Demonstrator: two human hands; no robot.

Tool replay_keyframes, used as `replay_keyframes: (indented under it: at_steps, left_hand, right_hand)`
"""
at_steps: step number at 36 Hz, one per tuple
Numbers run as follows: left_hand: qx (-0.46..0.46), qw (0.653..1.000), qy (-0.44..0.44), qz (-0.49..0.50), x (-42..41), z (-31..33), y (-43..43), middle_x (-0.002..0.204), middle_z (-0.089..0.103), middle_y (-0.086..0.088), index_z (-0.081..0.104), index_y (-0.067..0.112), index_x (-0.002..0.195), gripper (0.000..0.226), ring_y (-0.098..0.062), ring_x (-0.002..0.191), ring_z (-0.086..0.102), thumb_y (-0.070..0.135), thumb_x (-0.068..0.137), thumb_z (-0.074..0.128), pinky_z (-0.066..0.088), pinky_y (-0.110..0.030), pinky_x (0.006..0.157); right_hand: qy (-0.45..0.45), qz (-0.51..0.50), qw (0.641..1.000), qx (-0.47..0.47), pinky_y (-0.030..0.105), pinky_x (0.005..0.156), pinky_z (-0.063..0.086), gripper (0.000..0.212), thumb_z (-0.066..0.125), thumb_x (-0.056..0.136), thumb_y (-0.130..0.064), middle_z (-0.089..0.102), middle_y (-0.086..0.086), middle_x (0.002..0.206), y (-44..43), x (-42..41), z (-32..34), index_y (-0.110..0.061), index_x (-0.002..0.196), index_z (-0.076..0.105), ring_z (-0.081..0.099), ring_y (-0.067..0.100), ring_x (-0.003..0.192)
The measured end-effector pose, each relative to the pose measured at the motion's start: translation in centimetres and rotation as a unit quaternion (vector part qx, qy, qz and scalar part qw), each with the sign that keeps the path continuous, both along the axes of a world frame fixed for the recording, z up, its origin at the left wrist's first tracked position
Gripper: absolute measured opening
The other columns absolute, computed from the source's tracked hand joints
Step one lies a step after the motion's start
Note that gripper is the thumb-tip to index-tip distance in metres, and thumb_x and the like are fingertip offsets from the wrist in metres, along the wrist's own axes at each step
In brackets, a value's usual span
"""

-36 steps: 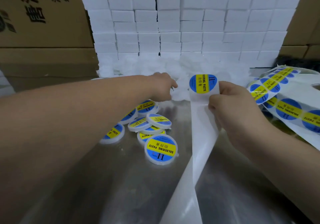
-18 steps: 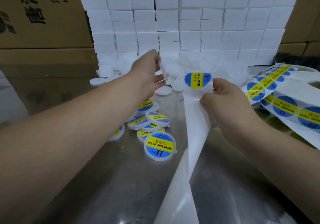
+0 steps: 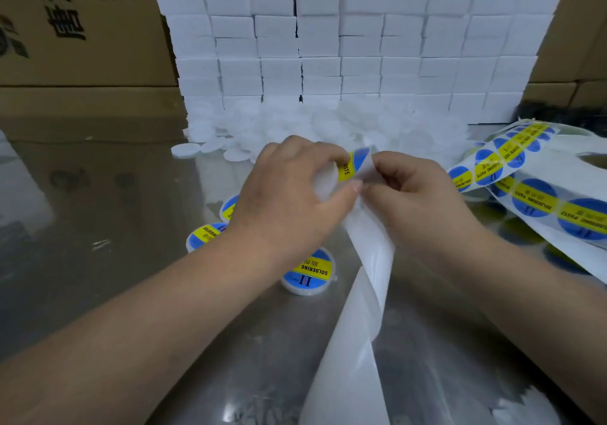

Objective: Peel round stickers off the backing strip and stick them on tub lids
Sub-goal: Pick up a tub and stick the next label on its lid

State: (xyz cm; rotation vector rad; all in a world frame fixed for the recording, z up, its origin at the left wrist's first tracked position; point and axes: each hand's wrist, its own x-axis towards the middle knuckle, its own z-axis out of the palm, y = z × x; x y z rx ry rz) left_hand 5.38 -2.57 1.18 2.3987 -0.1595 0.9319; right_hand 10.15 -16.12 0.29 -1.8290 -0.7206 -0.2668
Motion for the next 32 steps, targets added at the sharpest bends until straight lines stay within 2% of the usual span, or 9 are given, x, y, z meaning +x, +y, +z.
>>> replay_keyframes:
  at_steps: [4,7,9,14,17,20,25,29,32]
  left_hand:
    - [0.03,0.999,-0.007,-0.008,-0.1,-0.3,0.3,0.098,0.054,0.007,0.064,0.028,0.099,0.03,-0.013,0.101,0.045,0.043,0.073,0.06,0.027,-0.014,0.075]
    - [0.043,0.999,0.002,-0.006,-0.1,-0.4,0.6,0.095,0.048,0.011,0.064,0.028,0.099,0.03,-0.008,0.097,0.04,0.043,0.074,0.06,0.023,-0.004,0.074]
    - [0.049,0.999,0.007,-0.001,-0.2,-0.5,0.8,0.094,0.047,0.011,0.064,0.028,0.099,0.033,-0.006,0.096,0.038,0.046,0.072,0.059,0.024,-0.009,0.072]
    - [0.044,0.999,0.009,-0.007,-0.3,-0.6,1.0,0.094,0.051,0.01,0.063,0.029,0.096,0.032,-0.008,0.097,0.041,0.049,0.072,0.056,0.024,-0.006,0.074]
    - [0.02,1.0,-0.012,0.006,-0.3,-0.5,1.1,0.092,0.052,0.011,0.065,0.026,0.097,0.035,-0.011,0.098,0.046,0.053,0.077,0.054,0.026,-0.013,0.074]
    - [-0.04,0.998,-0.036,0.031,-0.1,-0.4,1.7,0.094,0.053,0.011,0.065,0.026,0.097,0.032,-0.011,0.099,0.049,0.047,0.077,0.052,0.031,-0.018,0.076]
    - [-0.102,0.99,-0.068,0.074,0.2,-0.2,2.9,0.084,0.048,0.018,0.063,0.028,0.098,0.016,-0.002,0.092,0.045,0.035,0.085,0.058,0.031,-0.015,0.072]
    - [-0.16,0.981,-0.076,0.085,0.4,0.1,3.4,0.097,0.054,0.009,0.057,0.03,0.092,0.008,0.007,0.086,0.039,0.035,0.087,0.055,0.029,0.001,0.066]
    - [-0.181,0.977,-0.067,0.092,0.5,0.1,3.4,0.083,0.051,0.008,0.055,0.031,0.085,0.007,-0.003,0.074,0.042,0.037,0.088,0.053,0.03,-0.016,0.059]
  right_hand:
    - [-0.009,0.032,0.999,0.006,0.026,0.062,0.037,0.027,0.05,0.079,0.007,0.057,0.005,0.073,-0.1,0.1,0.0,-0.012,0.068,0.065,0.049,0.009,0.067]
    - [-0.006,0.052,0.999,0.013,0.021,0.062,0.04,0.051,0.052,0.079,0.009,0.058,-0.005,0.072,0.1,0.0,0.1,-0.034,0.055,0.065,0.053,0.003,0.066]
    - [-0.009,0.058,0.998,0.015,0.019,0.062,0.04,0.053,0.053,0.08,0.01,0.057,-0.006,0.073,0.2,-0.1,0.1,-0.035,0.053,0.063,0.052,0.001,0.065]
    - [-0.032,0.061,0.998,-0.006,0.019,0.064,0.039,0.044,0.052,0.08,0.01,0.056,-0.005,0.076,0.1,-0.4,0.1,-0.03,0.063,0.061,0.052,0.003,0.07]
    - [-0.013,0.065,0.998,0.012,0.024,0.067,0.043,0.045,0.05,0.081,0.011,0.062,0.0,0.079,0.2,-0.5,0.0,-0.029,0.066,0.064,0.056,0.008,0.073]
    - [-0.013,0.06,0.998,-0.002,0.017,0.065,0.041,0.047,0.049,0.081,0.01,0.063,-0.006,0.076,0.2,-0.3,-0.1,-0.032,0.067,0.065,0.056,0.003,0.071]
    - [-0.034,0.032,0.998,-0.041,0.022,0.073,0.047,0.042,0.051,0.083,0.001,0.064,-0.009,0.088,0.1,0.0,0.2,-0.039,0.094,0.052,0.061,0.01,0.082]
    - [-0.037,0.015,0.999,0.016,0.021,0.058,0.047,0.055,0.052,0.083,0.001,0.056,-0.015,0.092,0.0,-0.3,0.3,-0.048,0.103,0.038,0.055,0.006,0.059]
    - [-0.072,-0.005,0.997,0.02,0.015,0.055,0.043,0.068,0.053,0.081,0.0,0.052,-0.021,0.108,-0.2,-0.3,0.5,-0.055,0.113,0.03,0.048,0.004,0.053]
